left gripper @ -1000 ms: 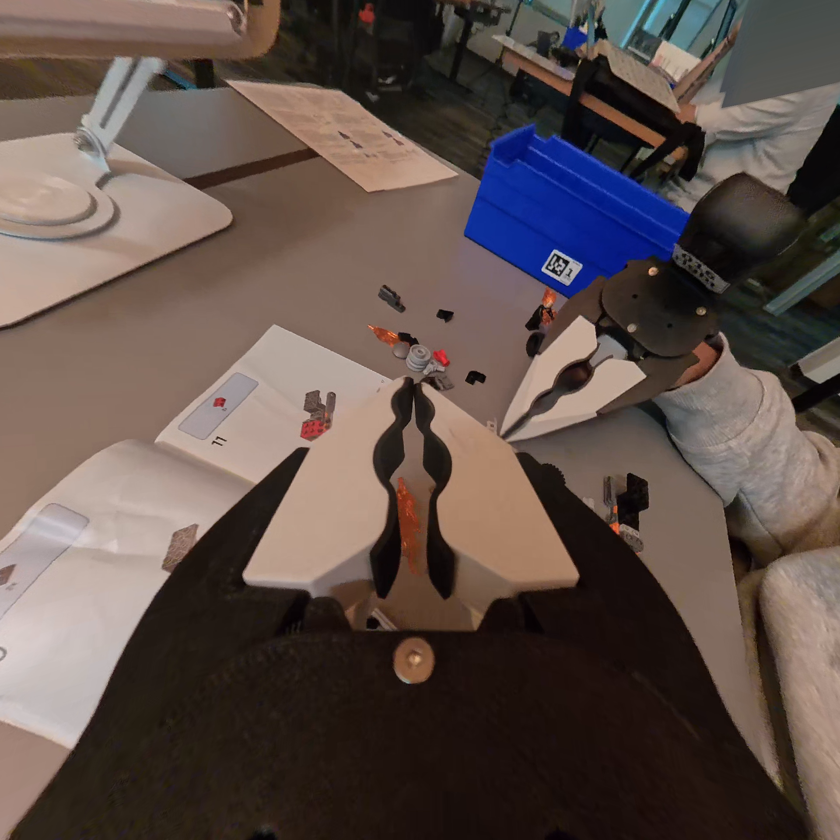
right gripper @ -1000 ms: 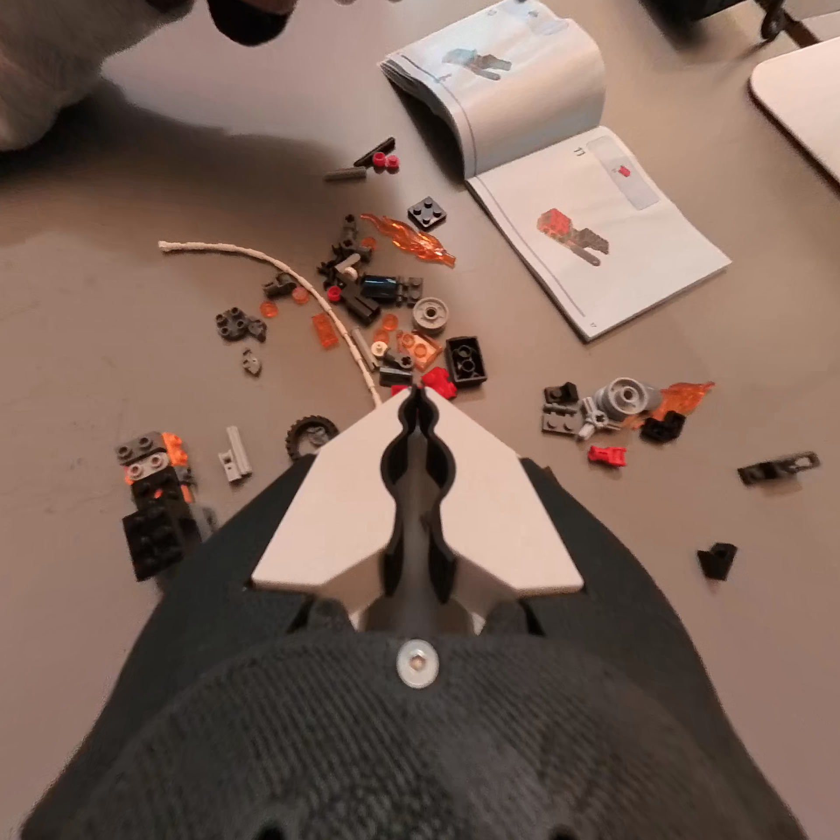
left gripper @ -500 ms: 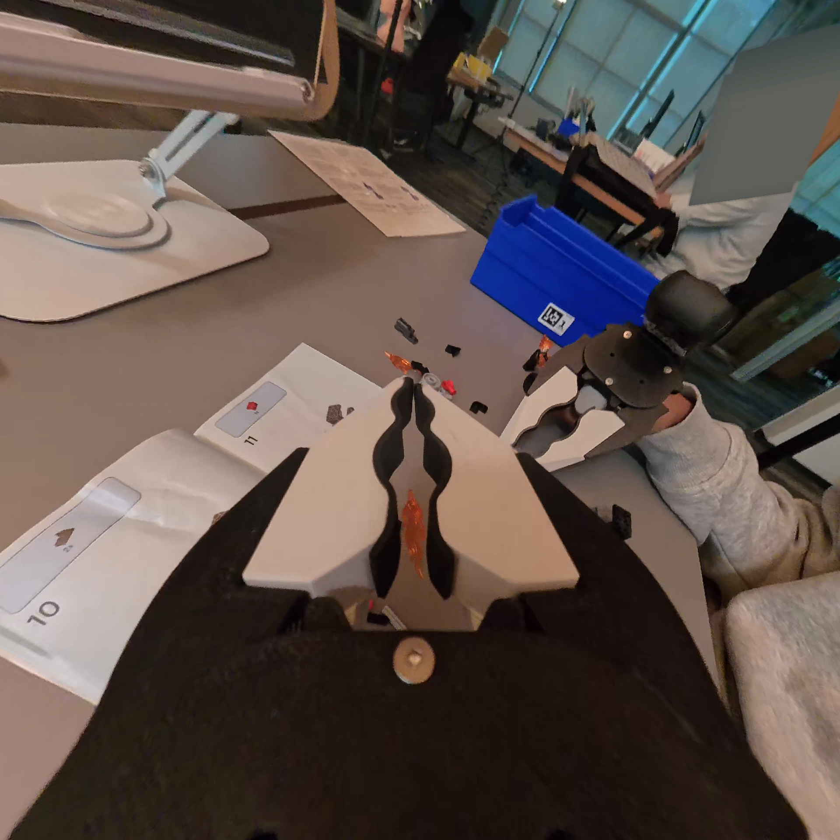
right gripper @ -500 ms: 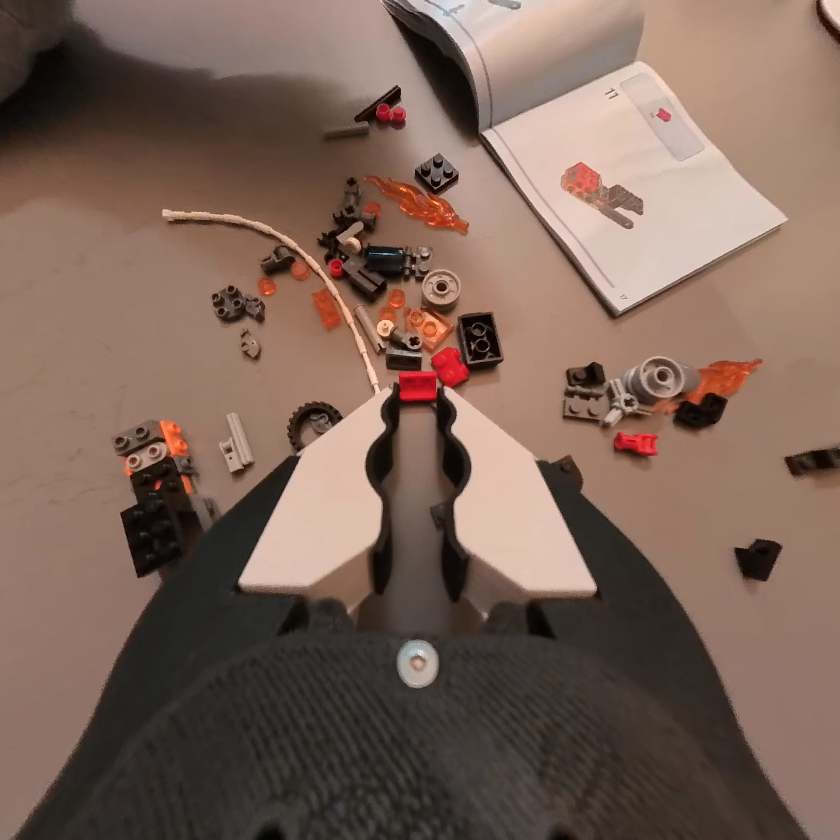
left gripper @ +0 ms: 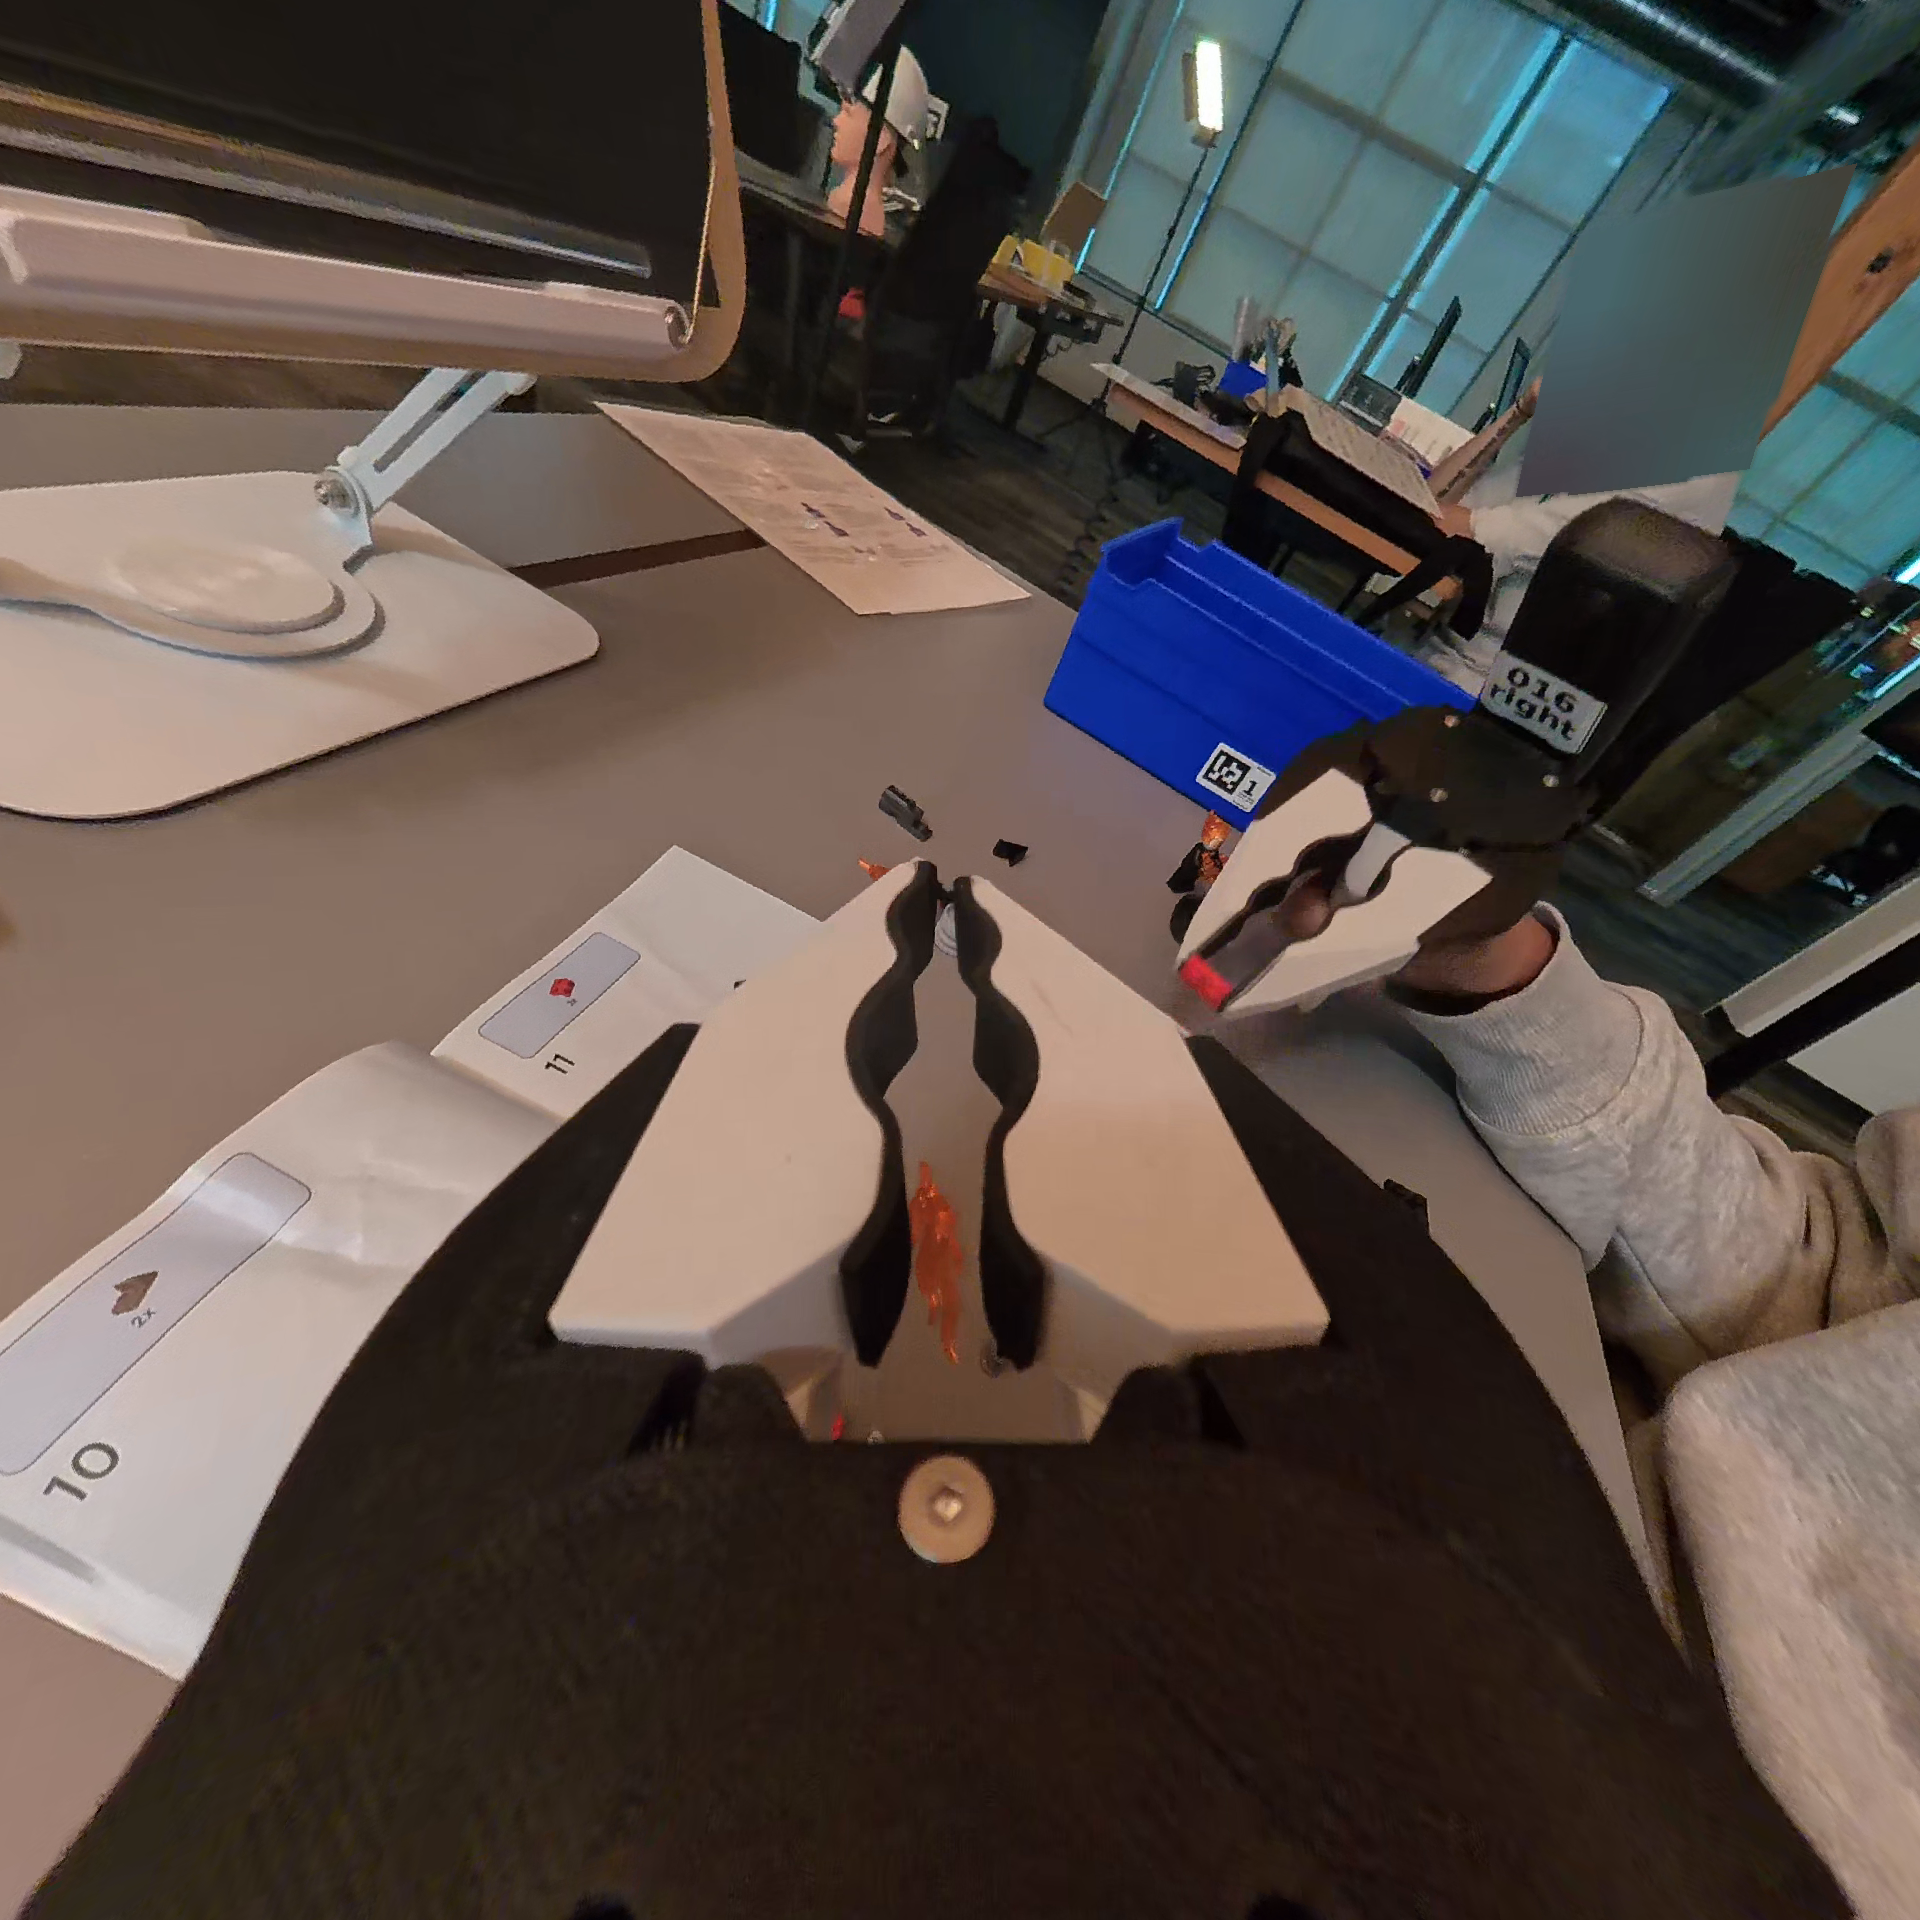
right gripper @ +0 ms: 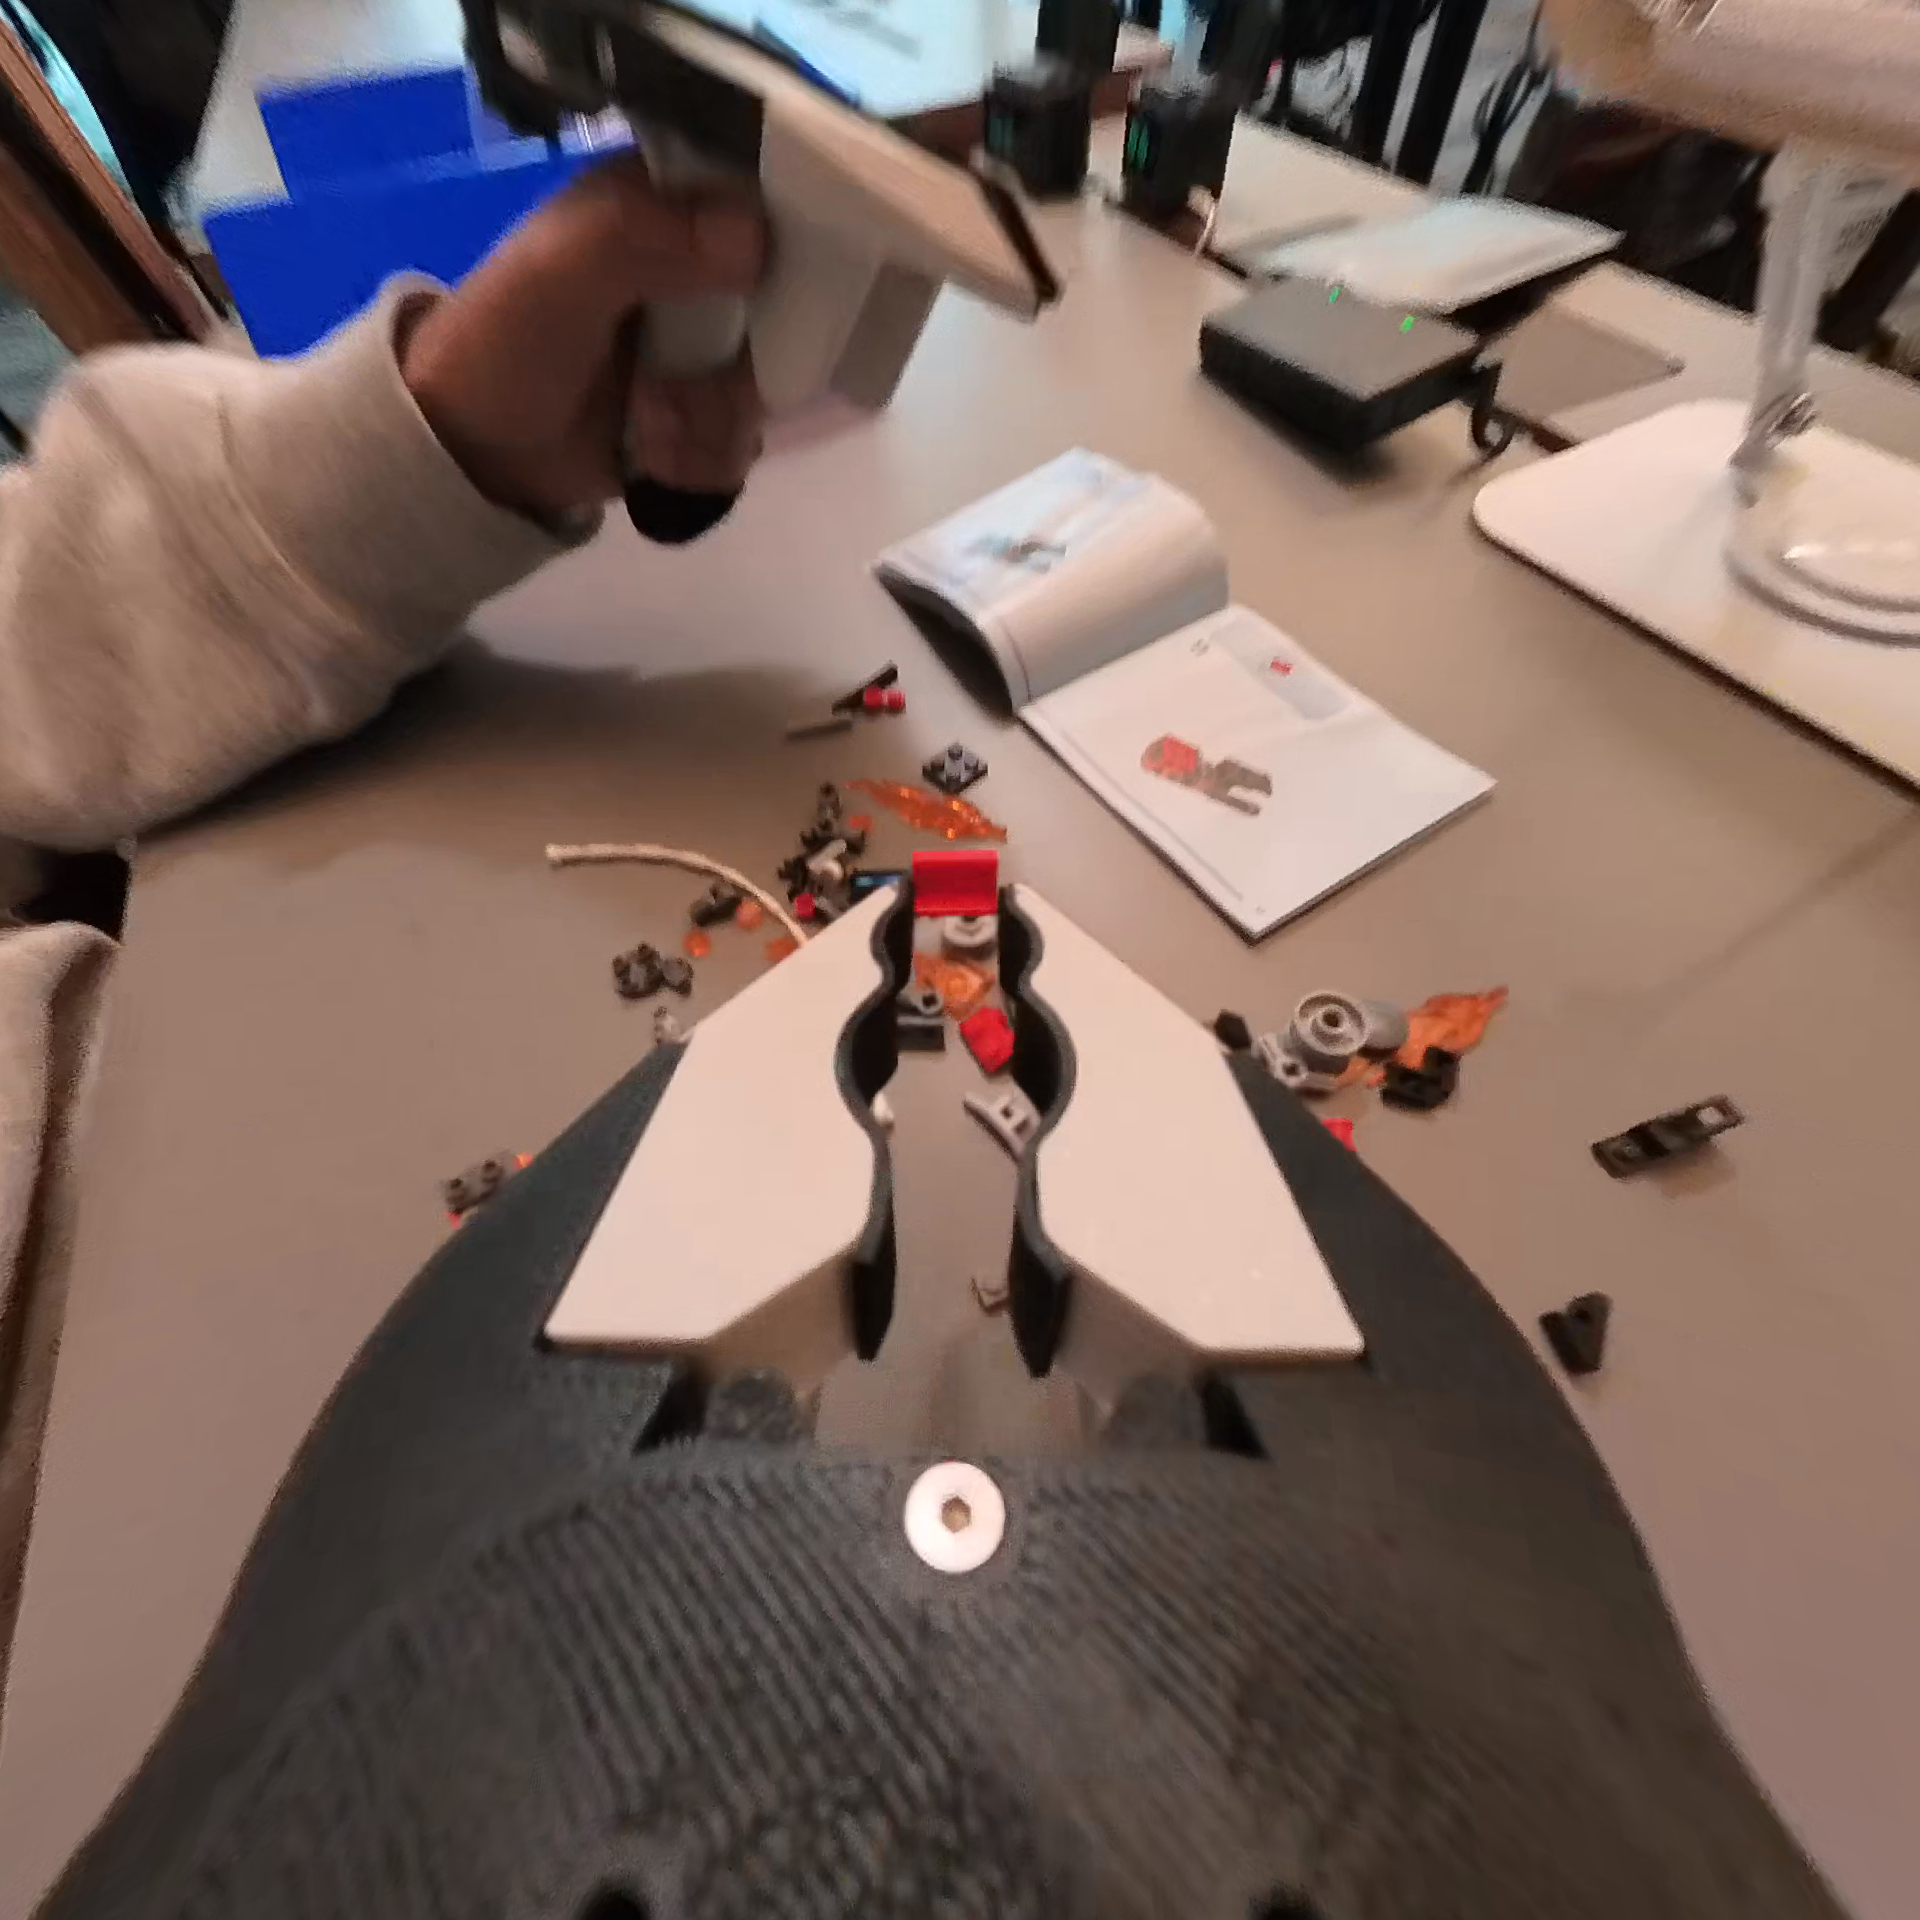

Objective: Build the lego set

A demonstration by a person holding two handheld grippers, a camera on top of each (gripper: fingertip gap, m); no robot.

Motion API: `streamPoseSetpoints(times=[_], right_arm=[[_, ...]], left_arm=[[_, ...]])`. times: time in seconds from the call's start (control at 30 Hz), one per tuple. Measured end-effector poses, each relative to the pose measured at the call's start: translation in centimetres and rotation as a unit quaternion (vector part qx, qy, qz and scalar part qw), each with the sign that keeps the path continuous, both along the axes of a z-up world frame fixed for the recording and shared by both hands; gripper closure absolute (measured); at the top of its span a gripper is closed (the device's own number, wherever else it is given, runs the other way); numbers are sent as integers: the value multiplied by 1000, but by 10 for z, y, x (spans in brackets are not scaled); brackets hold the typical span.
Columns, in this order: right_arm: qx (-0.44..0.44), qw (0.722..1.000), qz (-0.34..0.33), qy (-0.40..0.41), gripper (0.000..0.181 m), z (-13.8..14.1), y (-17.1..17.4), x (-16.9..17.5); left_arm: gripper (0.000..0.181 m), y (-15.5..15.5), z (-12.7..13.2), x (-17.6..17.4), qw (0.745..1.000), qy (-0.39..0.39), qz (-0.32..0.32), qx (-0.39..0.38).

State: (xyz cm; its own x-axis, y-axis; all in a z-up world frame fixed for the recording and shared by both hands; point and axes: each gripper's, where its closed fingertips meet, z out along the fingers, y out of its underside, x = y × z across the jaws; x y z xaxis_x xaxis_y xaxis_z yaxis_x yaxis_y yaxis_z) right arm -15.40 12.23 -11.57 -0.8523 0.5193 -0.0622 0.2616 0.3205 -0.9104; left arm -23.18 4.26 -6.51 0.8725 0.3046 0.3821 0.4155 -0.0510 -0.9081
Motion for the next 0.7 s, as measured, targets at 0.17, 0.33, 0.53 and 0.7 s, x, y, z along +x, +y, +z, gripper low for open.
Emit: streamPoseSetpoints(times=[0.17,0.33,0.53,0.7], right_arm=[[-89,995,-23,36,168,36,11,-4],[-128,989,-51,53,167,51,24,-9],[-133,988,-53,54,167,52,24,-10],[-133,989,-35,45,167,51,17,-4]], left_arm=[[177,1,3,1,1000,12,-2,8],[174,3,4,3,1000,18,-8,15],[169,15,0,14,999,26,-38,7],[167,30,-4,28,997,32,-68,0]])
